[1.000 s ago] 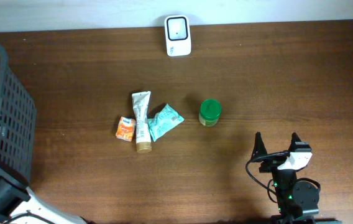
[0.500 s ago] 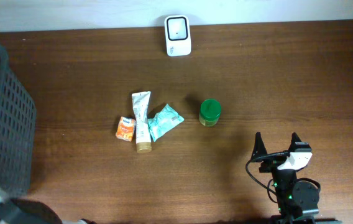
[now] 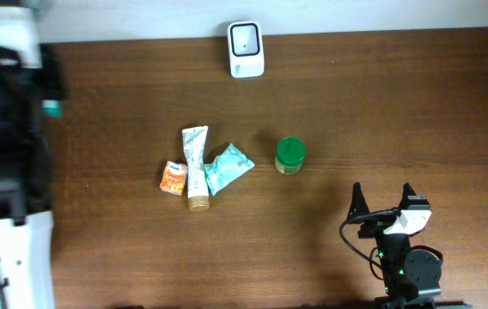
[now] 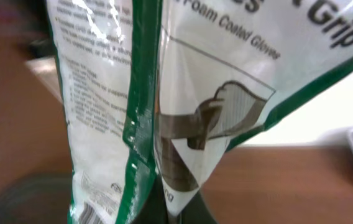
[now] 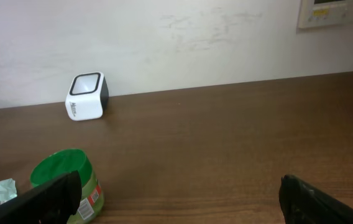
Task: Scan the item barcode
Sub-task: 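Lift the green glove packet out and lay it left of the tube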
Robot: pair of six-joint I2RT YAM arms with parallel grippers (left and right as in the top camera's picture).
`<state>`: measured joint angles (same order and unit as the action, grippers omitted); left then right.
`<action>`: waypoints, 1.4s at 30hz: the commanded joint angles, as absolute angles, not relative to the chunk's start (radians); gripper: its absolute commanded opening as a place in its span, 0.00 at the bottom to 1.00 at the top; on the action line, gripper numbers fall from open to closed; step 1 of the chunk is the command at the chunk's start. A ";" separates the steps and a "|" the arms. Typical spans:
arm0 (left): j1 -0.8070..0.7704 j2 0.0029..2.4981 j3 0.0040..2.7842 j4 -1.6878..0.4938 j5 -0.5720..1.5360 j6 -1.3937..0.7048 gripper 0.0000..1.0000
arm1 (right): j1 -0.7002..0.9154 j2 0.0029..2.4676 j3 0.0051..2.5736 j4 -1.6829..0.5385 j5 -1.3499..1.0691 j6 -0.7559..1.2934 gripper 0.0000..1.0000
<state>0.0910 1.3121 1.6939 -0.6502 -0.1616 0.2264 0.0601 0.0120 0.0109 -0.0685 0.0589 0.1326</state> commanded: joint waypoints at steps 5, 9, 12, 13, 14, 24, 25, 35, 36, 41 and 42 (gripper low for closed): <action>-0.123 1.446 1.700 -0.949 -0.160 -0.079 0.00 | 0.065 0.006 0.006 -0.076 0.060 0.139 0.98; -0.137 1.579 1.700 -1.143 -0.161 -0.339 0.00 | 0.065 0.006 0.006 -0.076 0.060 0.139 0.98; -0.136 1.683 1.700 -1.214 -0.167 -0.355 0.00 | 0.065 0.006 0.006 -0.076 0.060 0.139 0.98; -0.134 1.723 1.699 -1.234 -0.173 -0.356 0.00 | 0.065 0.006 0.006 -0.076 0.060 0.139 0.98; -0.134 1.753 1.699 -1.244 -0.177 -0.356 0.00 | 0.065 0.006 0.006 -0.076 0.060 0.139 0.98; -0.135 2.029 1.699 -1.331 -0.180 -0.396 0.00 | 0.065 0.006 0.006 -0.076 0.060 0.139 0.98; -0.135 2.047 1.698 -1.336 -0.186 -0.396 0.00 | 0.065 0.006 0.006 -0.076 0.060 0.139 0.98; -0.143 2.084 1.567 -1.221 -0.089 -0.397 0.00 | 0.065 0.006 0.006 -0.076 0.060 0.139 0.98; -0.149 2.085 1.554 -1.203 -0.053 -0.396 0.00 | 0.065 0.006 0.006 -0.076 0.060 0.139 0.98; -0.216 2.085 1.488 -1.076 0.115 -0.397 0.00 | 0.065 0.006 0.006 -0.076 0.060 0.139 0.98; -0.230 2.085 1.485 -1.060 0.128 -0.397 0.00 | 0.065 0.006 0.006 -0.076 0.060 0.139 0.98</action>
